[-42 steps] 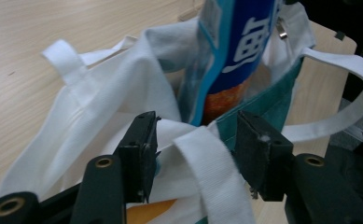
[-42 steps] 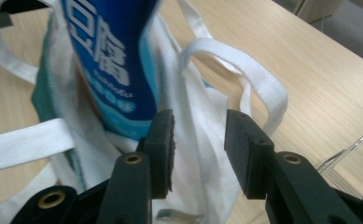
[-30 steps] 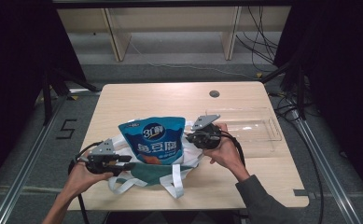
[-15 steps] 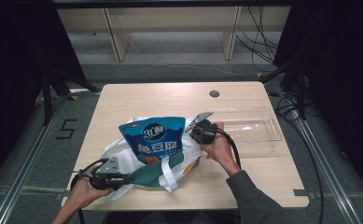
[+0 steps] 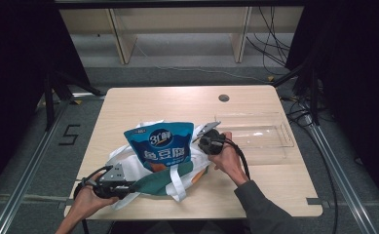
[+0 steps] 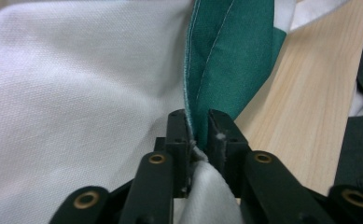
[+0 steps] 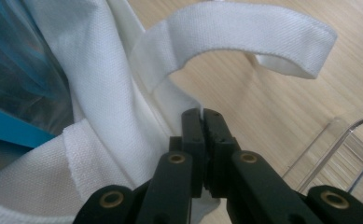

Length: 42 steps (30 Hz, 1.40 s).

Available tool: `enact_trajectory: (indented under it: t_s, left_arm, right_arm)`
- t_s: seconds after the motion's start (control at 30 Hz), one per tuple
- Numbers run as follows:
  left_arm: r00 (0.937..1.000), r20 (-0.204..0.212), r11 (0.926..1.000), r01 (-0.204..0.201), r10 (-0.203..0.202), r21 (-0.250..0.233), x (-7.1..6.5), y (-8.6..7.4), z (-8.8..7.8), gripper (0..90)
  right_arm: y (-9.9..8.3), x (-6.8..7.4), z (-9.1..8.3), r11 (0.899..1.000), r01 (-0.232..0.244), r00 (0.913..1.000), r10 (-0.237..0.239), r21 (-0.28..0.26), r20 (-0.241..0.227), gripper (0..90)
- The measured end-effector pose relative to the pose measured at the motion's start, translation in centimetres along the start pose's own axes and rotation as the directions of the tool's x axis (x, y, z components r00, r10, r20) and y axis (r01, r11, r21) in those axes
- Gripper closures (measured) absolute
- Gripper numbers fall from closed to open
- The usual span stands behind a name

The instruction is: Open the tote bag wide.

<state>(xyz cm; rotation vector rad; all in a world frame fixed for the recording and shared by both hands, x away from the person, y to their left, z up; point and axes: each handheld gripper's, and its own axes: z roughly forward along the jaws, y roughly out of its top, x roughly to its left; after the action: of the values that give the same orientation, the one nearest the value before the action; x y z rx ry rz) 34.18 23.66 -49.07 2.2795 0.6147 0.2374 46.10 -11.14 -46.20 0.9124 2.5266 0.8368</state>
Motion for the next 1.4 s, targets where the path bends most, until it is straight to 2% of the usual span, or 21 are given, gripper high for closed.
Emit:
enact_trajectory:
  t_s: [0.17, 0.2, 0.23, 0.27, 0.3, 0.4, 0.53, 0.6, 0.73, 0.83, 0.97, 1.03, 1.1, 1.13, 1.17, 1.2, 1.27, 1.3, 1.33, 1.37, 1.4]
  left_arm:
    - [0.9997, -0.002, 0.9993, 0.024, -0.024, -0.030, 0.0, 0.1, -0.5, 66.2]
    - [0.9994, 0.000, 0.9987, 0.035, -0.035, -0.037, 0.0, 0.1, -0.6, 66.2]
    - [0.9983, -0.001, 0.9969, 0.058, -0.058, -0.053, -0.2, 0.2, -0.6, 61.2]
    - [0.9973, -0.006, 0.9955, 0.073, -0.074, -0.060, -0.3, 0.3, -0.7, 48.2]
    - [0.9960, -0.018, 0.9938, 0.086, -0.087, -0.071, -0.5, 0.4, -0.9, 48.2]
    - [0.9922, -0.035, 0.9864, 0.115, -0.120, -0.117, -1.1, 0.7, -1.7, 37.8]
    - [0.9872, -0.027, 0.9775, 0.152, -0.157, -0.147, -1.6, 0.6, -2.1, 33.9]
    - [0.9865, -0.059, 0.9774, 0.142, -0.153, -0.157, -1.5, 0.3, -2.7, 32.9]
    - [0.9697, -0.108, 0.9592, 0.194, -0.219, -0.206, -1.4, -0.5, -4.0, 28.9]
    - [0.9587, -0.147, 0.9541, 0.209, -0.243, -0.214, -1.5, -1.2, -5.1, 27.6]
    - [0.9510, -0.192, 0.9619, 0.210, -0.243, -0.175, -1.8, -2.4, -5.7, 27.2]
    - [0.9467, -0.177, 0.9522, 0.233, -0.269, -0.197, -2.1, -2.7, -5.9, 27.2]
    - [0.9487, -0.163, 0.9506, 0.237, -0.271, -0.201, -2.2, -3.1, -6.0, 26.3]
    - [0.9527, -0.157, 0.9555, 0.230, -0.260, -0.184, -2.2, -3.3, -6.1, 25.3]
    - [0.9457, -0.154, 0.9460, 0.253, -0.286, -0.202, -2.4, -3.4, -5.9, 25.3]
    - [0.9554, -0.163, 0.9602, 0.218, -0.246, -0.175, -2.2, -3.6, -6.0, 25.2]
    - [0.9481, -0.178, 0.9575, 0.235, -0.264, -0.167, -2.3, -3.8, -6.0, 24.9]
    - [0.9528, -0.183, 0.9644, 0.215, -0.242, -0.154, -2.1, -3.9, -6.2, 23.9]
    - [0.9512, -0.172, 0.9584, 0.227, -0.256, -0.173, -2.2, -4.0, -6.1, 23.0]
    - [0.9467, -0.178, 0.9551, 0.237, -0.268, -0.178, -2.3, -4.1, -6.2, 22.8]
    - [0.9514, -0.175, 0.9587, 0.223, -0.254, -0.176, -2.3, -4.2, -6.3, 22.8]
  right_arm:
    - [0.1, -0.7, -1.2, 0.998, -0.026, 0.9997, 0.026, -0.050, -0.005, 74.5]
    - [0.2, -0.8, -1.3, 0.992, -0.065, 0.9978, 0.066, -0.104, 0.007, 70.4]
    - [0.2, -1.1, -1.8, 0.991, -0.061, 0.9981, 0.062, -0.122, 0.001, 65.2]
    - [0.4, -1.2, -2.8, 0.991, -0.027, 0.9978, 0.034, -0.130, 0.057, 57.5]
    - [0.4, -1.2, -2.8, 0.991, -0.027, 0.9978, 0.034, -0.130, 0.057, 57.5]
    - [0.9, -1.1, -4.9, 0.986, -0.007, 0.9996, 0.011, -0.167, 0.026, 51.9]
    - [1.3, -1.2, -6.2, 0.986, -0.027, 0.9996, 0.027, -0.163, -0.004, 47.5]
    - [1.4, -1.4, -6.9, 0.978, -0.023, 0.9996, 0.020, -0.210, -0.019, 45.3]
    - [1.8, -1.2, -8.4, 0.972, -0.014, 0.9982, 0.000, -0.236, -0.060, 41.0]
    - [2.2, -0.8, -9.4, 0.971, -0.001, 0.9971, -0.017, -0.240, -0.074, 38.6]
    - [2.6, -0.3, -10.4, 0.964, 0.016, 0.9958, -0.039, -0.266, -0.082, 37.3]
    - [2.9, -0.3, -10.7, 0.966, 0.034, 0.9934, -0.061, -0.258, -0.098, 36.6]
    - [3.0, -0.1, -10.9, 0.966, 0.038, 0.9920, -0.068, -0.257, -0.107, 36.1]
    - [3.0, -0.2, -11.0, 0.963, 0.054, 0.9916, -0.083, -0.264, -0.100, 36.1]
    - [3.0, 0.0, -11.1, 0.968, 0.034, 0.9919, -0.063, -0.248, -0.110, 36.1]
    - [3.0, 0.1, -11.1, 0.969, 0.040, 0.9908, -0.070, -0.245, -0.116, 36.0]
    - [3.0, 0.1, -11.3, 0.967, 0.059, 0.9887, -0.091, -0.248, -0.119, 35.4]
    - [3.1, 0.2, -11.5, 0.968, 0.062, 0.9881, -0.094, -0.244, -0.121, 35.2]
    - [3.1, 0.2, -11.6, 0.964, 0.070, 0.9880, -0.103, -0.256, -0.115, 35.0]
    - [3.2, 0.3, -12.0, 0.972, 0.058, 0.9875, -0.089, -0.229, -0.130, 34.8]
    - [3.4, 0.2, -12.2, 0.968, 0.070, 0.9866, -0.103, -0.239, -0.127, 34.6]
